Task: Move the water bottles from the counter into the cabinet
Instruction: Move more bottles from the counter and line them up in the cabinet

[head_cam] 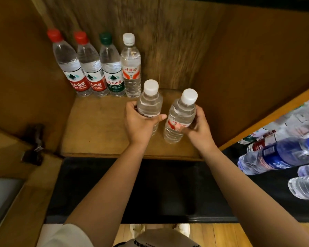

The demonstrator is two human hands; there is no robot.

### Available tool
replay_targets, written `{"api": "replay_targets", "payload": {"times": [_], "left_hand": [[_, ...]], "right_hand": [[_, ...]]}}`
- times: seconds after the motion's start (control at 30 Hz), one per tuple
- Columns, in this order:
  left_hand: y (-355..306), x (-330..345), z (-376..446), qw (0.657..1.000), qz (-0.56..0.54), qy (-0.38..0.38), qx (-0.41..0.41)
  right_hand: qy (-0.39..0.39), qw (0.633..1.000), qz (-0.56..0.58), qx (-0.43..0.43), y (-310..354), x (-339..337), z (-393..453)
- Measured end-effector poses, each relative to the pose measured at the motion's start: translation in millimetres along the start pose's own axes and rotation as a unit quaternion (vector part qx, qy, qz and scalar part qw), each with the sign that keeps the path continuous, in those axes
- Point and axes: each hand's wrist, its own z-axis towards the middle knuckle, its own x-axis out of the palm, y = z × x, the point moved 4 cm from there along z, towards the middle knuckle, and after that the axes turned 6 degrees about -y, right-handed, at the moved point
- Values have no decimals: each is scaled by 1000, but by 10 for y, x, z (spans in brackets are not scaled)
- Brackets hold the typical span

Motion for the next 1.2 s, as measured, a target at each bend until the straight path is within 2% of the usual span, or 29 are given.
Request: {"api": "replay_targets", "payload": {"times": [0.23,0.37,0.5,0.8,1.03,1.13,1.2], "left_hand": [[-81,234,248,998,-17,-43,-34],[-116,387,401,998,-22,-47,-34],[-169,528,601,998,-22,-57,-28],[-224,663,845,991,-44,-113,-52],[69,666,945,988,-117,-65,-77],[100,617,903,994,-75,-64,-52],[139,613,861,986,-111,-70,-98]], "right_hand": [[36,999,-11,33,118,26,303],[17,996,-55,70,144,35,466],[-7,994,-34,106,167,83,684],[-16,993,-20,119,208,246,1094],[0,992,-2,129,244,342,1198],[1,992,-1,130,234,342,1185],[-2,992,2,127,230,336,1178]]}}
